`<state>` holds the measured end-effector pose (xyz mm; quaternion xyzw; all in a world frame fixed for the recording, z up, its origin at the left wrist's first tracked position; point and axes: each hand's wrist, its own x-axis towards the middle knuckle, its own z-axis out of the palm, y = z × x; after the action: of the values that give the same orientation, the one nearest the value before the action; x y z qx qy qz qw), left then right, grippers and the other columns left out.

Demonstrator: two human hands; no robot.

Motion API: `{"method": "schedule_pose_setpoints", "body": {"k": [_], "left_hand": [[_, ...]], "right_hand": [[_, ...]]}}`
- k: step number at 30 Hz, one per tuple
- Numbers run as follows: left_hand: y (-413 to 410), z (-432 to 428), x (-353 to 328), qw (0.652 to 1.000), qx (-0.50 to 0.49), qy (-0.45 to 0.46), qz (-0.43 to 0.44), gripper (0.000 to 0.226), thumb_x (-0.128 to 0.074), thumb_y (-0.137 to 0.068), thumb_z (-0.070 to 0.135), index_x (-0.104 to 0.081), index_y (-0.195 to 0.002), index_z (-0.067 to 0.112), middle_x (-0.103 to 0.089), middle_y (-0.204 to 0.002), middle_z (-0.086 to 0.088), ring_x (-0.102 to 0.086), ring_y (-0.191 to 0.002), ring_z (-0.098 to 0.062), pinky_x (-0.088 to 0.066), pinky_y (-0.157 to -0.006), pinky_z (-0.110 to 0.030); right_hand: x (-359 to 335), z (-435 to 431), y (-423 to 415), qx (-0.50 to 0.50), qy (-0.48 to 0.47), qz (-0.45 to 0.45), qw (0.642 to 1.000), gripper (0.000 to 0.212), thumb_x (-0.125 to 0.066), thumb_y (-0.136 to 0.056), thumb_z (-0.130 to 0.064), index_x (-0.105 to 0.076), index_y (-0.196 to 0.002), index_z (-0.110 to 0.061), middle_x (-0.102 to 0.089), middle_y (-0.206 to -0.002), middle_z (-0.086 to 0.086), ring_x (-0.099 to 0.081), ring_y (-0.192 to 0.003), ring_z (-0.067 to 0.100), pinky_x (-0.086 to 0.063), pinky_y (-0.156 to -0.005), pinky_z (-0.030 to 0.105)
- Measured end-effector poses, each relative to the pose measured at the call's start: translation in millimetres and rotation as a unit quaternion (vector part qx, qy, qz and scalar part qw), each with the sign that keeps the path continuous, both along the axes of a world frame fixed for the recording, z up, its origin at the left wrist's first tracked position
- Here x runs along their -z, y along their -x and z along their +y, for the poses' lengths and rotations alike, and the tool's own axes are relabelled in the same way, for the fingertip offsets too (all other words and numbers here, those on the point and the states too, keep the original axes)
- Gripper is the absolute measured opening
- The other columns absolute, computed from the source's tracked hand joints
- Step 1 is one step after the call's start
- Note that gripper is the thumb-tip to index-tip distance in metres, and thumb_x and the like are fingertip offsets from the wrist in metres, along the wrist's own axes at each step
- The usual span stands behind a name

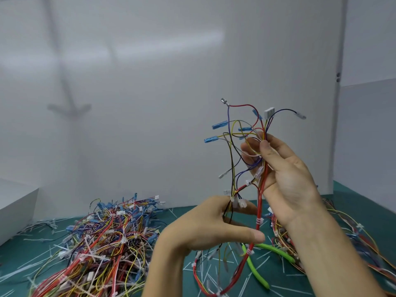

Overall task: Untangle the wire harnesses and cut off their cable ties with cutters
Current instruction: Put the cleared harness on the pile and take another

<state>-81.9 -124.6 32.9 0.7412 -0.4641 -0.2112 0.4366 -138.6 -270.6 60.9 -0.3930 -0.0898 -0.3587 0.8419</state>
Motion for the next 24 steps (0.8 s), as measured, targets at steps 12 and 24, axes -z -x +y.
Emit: {"method": "schedule_pose_setpoints", "body": {"k": [12, 24], "left_hand": [[-2, 9, -2, 0.992, -0.043, 0.109, 0.036, 0.005, -0.064, -0.094, 0.009, -0.064, -0.089, 0.007, -0.076, -0.093, -0.016, -0.074, -0.089, -0.029, -0.058, -0.088, -0.040], [-5, 20, -12, 0.964, -0.132, 0.225, 0.047, 0.008, -0.063, -0.092, 0.008, -0.071, -0.094, 0.007, -0.078, -0.087, -0.007, -0.074, -0.082, -0.014, -0.053, -0.069, -0.015]], "right_hand": [[2, 3, 0, -0.039, 0.084, 0.060, 0.994, 0.022, -0.054, -0.096, -0.003, -0.064, -0.114, -0.011, -0.074, -0.104, 0.012, -0.073, -0.096, 0.026, -0.060, -0.081, 0.031], [8, 10, 1, 0.039, 0.293, 0.220, 0.930, 0.017, -0.068, -0.091, -0.014, -0.068, -0.107, -0.009, -0.076, -0.095, 0.009, -0.076, -0.081, 0.019, -0.061, -0.073, 0.025]]}}
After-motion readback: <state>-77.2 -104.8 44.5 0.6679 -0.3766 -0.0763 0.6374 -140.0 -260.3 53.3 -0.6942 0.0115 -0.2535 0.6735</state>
